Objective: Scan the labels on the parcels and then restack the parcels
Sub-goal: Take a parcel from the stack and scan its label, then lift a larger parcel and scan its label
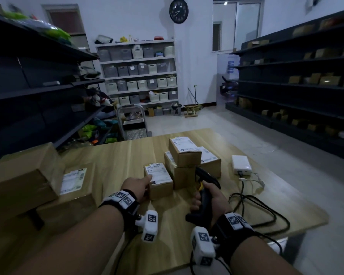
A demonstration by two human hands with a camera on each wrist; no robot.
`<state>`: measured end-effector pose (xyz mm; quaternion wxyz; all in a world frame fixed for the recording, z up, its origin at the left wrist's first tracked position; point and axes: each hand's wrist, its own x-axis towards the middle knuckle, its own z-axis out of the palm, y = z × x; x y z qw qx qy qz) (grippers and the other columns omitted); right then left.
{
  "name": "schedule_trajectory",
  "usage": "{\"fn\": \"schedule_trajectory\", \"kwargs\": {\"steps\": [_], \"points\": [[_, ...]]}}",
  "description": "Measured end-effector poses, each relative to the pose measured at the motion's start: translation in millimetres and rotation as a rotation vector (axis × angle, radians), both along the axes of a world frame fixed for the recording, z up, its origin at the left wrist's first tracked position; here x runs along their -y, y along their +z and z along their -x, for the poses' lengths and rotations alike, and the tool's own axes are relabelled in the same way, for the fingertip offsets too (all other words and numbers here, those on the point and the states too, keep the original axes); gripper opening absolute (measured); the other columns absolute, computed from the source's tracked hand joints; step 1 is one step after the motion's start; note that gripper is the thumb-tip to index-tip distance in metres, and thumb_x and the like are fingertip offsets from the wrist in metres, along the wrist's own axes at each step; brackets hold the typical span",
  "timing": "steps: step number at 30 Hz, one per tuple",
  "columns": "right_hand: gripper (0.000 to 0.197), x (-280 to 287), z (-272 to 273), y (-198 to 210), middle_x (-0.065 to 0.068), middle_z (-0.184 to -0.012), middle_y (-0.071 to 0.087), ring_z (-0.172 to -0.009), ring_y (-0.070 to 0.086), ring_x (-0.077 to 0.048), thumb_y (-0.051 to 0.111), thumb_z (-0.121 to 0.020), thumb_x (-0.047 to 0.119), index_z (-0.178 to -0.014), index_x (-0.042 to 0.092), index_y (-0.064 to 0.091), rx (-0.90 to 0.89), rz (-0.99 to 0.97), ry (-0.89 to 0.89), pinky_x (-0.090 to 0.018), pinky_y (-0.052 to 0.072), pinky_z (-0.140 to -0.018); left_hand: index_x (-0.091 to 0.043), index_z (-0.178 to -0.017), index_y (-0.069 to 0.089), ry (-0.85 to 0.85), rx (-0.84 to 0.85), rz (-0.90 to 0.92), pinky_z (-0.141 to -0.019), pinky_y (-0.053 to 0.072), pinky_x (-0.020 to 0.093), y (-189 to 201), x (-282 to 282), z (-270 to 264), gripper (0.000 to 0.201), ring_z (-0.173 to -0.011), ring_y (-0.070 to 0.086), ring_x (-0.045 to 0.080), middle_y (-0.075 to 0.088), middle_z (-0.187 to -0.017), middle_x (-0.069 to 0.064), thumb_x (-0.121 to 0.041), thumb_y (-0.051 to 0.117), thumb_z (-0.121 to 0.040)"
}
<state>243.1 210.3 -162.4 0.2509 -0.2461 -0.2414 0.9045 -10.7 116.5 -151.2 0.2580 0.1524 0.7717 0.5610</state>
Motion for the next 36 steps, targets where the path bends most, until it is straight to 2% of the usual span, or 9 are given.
{"fn": "schedule_trajectory", "kwargs": {"steps": [2, 5, 10, 16, 21, 24, 28, 33, 36], "points": [[0.044, 0.9, -0.6, 1.0, -0.006, -0.062, 0.043, -0.045, 0.045, -0.021, 0.064, -0.095, 0.042, -0.069, 0.009, 0.053, 0.005, 0.008, -0.009, -0.028, 0.043, -0.045, -0.002, -0.083, 0.083, -0.020, -0.010, 0.004, -0.089, 0.066, 0.066, -0.7, 7.1, -0.3, 0.050, -0.086, 0.082, 0.046, 0.084, -0.084, 0.021, -0.051, 0.089, -0.076], [0.047, 3.5, -3.0, 1.5, -0.006, -0.062, 0.042, -0.046, 0.044, -0.021, 0.064, -0.096, 0.044, -0.066, 0.010, 0.053, 0.048, -0.015, -0.022, -0.030, 0.041, -0.046, -0.005, -0.086, 0.079, -0.040, -0.049, -0.020, -0.091, 0.067, 0.062, 19.6, 31.6, -26.4, 0.037, -0.079, 0.074, 0.036, 0.078, -0.087, 0.020, -0.041, 0.086, -0.091], [0.047, 12.0, -1.9, 2.1, -0.009, -0.057, 0.042, -0.046, 0.043, -0.024, 0.062, -0.098, 0.041, -0.065, 0.009, 0.052, 0.169, -0.156, -0.060, -0.032, 0.037, -0.052, -0.010, -0.115, 0.070, -0.017, -0.184, -0.087, -0.089, 0.066, 0.049, 46.7, 74.1, -41.7, 0.027, -0.091, 0.073, 0.028, 0.075, -0.101, 0.010, -0.028, 0.081, -0.099], [0.048, 36.8, 16.6, 23.8, -0.011, -0.054, 0.047, -0.047, 0.048, -0.026, 0.065, -0.097, 0.039, -0.064, 0.006, 0.053, 0.295, -0.262, -0.017, -0.030, 0.043, -0.049, -0.023, -0.115, 0.070, 0.068, -0.386, -0.112, -0.097, 0.064, 0.048, 102.9, 144.8, -38.5, 0.021, -0.104, 0.074, 0.023, 0.075, -0.109, -0.002, -0.032, 0.080, -0.099], [0.034, 85.3, 50.0, 62.2, -0.010, -0.059, 0.054, -0.048, 0.052, -0.027, 0.072, -0.094, 0.033, -0.075, 0.006, 0.063, 0.254, -0.353, 0.023, -0.034, 0.046, -0.051, -0.022, -0.111, 0.072, 0.205, -0.539, -0.146, -0.068, 0.051, 0.025, 145.9, 193.8, -35.4, 0.013, -0.094, 0.070, 0.017, 0.073, -0.101, -0.004, -0.028, 0.078, -0.101], [0.025, 113.7, 68.1, 83.4, -0.012, -0.062, 0.056, -0.046, 0.053, -0.028, 0.071, -0.095, 0.027, -0.090, 0.005, 0.062, 0.224, -0.424, 0.067, -0.035, 0.048, -0.049, -0.027, -0.099, 0.070, 0.385, -0.770, -0.100, -0.071, 0.049, 0.029, 163.6, 224.4, -21.6, 0.009, -0.098, 0.070, 0.025, 0.073, -0.102, -0.002, -0.030, 0.078, -0.096], [0.022, 140.8, 85.6, 94.7, -0.016, -0.066, 0.059, -0.050, 0.055, -0.029, 0.072, -0.094, 0.023, -0.097, 0.004, 0.062, 0.218, -0.523, 0.114, -0.037, 0.049, -0.052, -0.039, -0.128, 0.067, 0.494, -0.853, 0.412, -0.113, 0.044, 0.054, 181.4, 258.1, 16.0, 0.048, -0.136, 0.051, 0.035, 0.058, -0.144, 0.003, -0.059, 0.071, -0.085], [0.019, 166.9, 93.0, 97.1, -0.018, -0.068, 0.060, -0.055, 0.057, -0.029, 0.072, -0.096, 0.018, -0.098, 0.001, 0.062, 0.234, -0.627, 0.122, -0.040, 0.049, -0.055, -0.033, -0.163, 0.044, 0.243, -0.789, 0.881, -0.124, 0.027, 0.073, 174.0, 262.6, 39.4, 0.116, -0.160, 0.022, 0.044, 0.023, -0.177, 0.006, -0.099, 0.059, -0.069], [0.021, 173.9, 93.8, 93.1, -0.017, -0.069, 0.064, -0.057, 0.059, -0.029, 0.070, -0.097, 0.016, -0.108, -0.002, 0.064, 0.267, -0.721, 0.098, -0.040, 0.050, -0.057, -0.026, -0.164, 0.043, 0.201, -0.728, 0.903, -0.118, 0.031, 0.080, 170.3, 253.1, 43.9, 0.135, -0.157, 0.029, 0.046, 0.030, -0.174, 0.012, -0.110, 0.050, -0.059]]}}
